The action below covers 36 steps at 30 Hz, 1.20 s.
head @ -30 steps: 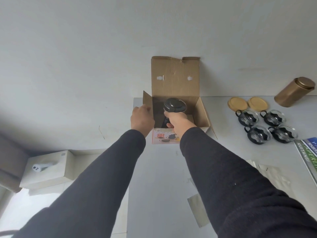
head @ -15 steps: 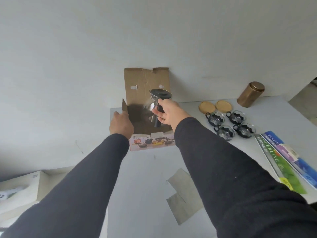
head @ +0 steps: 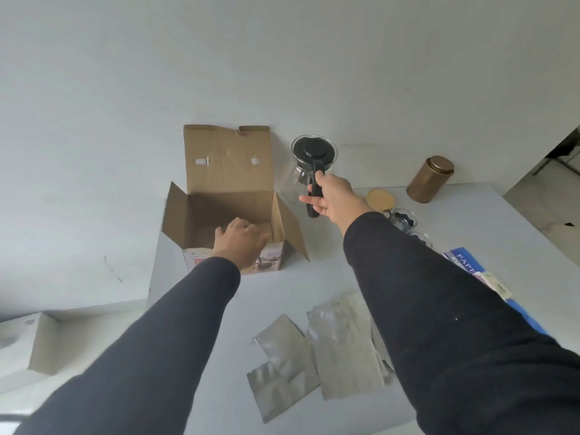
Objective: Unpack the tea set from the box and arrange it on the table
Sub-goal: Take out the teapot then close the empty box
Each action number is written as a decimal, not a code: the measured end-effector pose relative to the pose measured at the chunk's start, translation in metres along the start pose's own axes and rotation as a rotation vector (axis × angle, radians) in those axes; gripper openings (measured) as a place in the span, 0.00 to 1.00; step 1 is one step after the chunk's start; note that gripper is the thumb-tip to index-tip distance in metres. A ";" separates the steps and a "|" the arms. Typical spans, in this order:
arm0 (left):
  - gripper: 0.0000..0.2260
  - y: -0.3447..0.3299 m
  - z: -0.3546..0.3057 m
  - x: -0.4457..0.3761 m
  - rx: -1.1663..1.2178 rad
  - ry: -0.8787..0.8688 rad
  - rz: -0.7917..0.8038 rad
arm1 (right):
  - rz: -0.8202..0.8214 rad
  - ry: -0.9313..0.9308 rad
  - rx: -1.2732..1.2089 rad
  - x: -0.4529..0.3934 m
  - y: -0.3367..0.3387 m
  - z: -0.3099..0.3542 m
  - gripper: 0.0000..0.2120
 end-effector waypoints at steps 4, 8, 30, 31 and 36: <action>0.13 -0.023 -0.011 -0.001 -0.064 0.089 0.086 | 0.021 -0.053 0.033 -0.029 0.019 -0.028 0.10; 0.15 -0.035 -0.012 -0.002 0.030 0.182 0.064 | 0.037 -0.102 0.022 -0.057 0.034 -0.057 0.09; 0.22 -0.045 -0.006 -0.008 0.097 0.309 0.008 | 0.068 -0.176 0.096 -0.108 0.048 -0.109 0.13; 0.22 -0.044 -0.006 -0.007 0.111 0.293 0.004 | 0.065 -0.168 0.113 -0.108 0.049 -0.109 0.12; 0.30 -0.028 -0.005 0.001 0.247 0.102 -0.310 | -0.199 -0.090 0.246 -0.093 0.057 -0.105 0.21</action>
Point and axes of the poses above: each hand's wrist, its own x-axis away from the middle knuckle, its own y-axis out of the back of the hand, z = x × y, the point moved 3 cm from there along -x, towards the middle knuckle, and after that the axes turned 12 degrees about x, right-handed, at the moved point
